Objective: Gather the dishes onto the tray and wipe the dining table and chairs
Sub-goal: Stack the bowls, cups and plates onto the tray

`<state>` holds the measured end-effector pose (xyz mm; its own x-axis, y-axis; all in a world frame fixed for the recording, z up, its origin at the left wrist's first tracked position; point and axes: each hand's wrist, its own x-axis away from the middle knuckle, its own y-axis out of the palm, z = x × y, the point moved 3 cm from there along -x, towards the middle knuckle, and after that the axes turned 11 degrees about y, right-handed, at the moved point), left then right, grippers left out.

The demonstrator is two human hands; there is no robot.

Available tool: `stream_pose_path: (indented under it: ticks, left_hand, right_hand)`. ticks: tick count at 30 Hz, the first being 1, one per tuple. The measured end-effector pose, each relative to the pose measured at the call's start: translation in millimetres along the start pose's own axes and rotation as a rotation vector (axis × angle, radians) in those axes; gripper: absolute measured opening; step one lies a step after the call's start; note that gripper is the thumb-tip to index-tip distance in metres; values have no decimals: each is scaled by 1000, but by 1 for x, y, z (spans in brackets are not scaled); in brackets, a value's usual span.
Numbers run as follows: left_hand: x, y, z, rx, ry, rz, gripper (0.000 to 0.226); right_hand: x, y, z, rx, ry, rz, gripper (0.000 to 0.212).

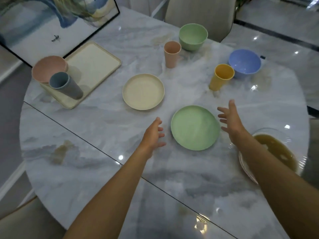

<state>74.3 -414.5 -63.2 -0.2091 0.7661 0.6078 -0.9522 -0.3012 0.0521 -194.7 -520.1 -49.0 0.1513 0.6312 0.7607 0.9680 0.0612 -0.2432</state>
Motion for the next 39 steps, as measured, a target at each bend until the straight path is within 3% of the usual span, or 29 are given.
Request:
stream_pose_path:
  ticks: [3,7,14,31,39]
  left_hand:
    - [4,26,0,8,-28,-18,66]
    - [11,51,0,88,-59,-44,52]
    - [11,55,6,126,-58,13,47]
    - [-27,-40,73,194,119,242,64]
    - [-56,-79,95,191,113,308,68]
  right_hand:
    - [-6,-11,9,11,96,-43,89]
    - [-9,-15,15,4,181,-125,92]
    - [-11,-9,2,4,161,-200,75]
    - [-16,107,-105,140,3,-357,74]
    - [-19,167,-145,245,-50,-396,79]
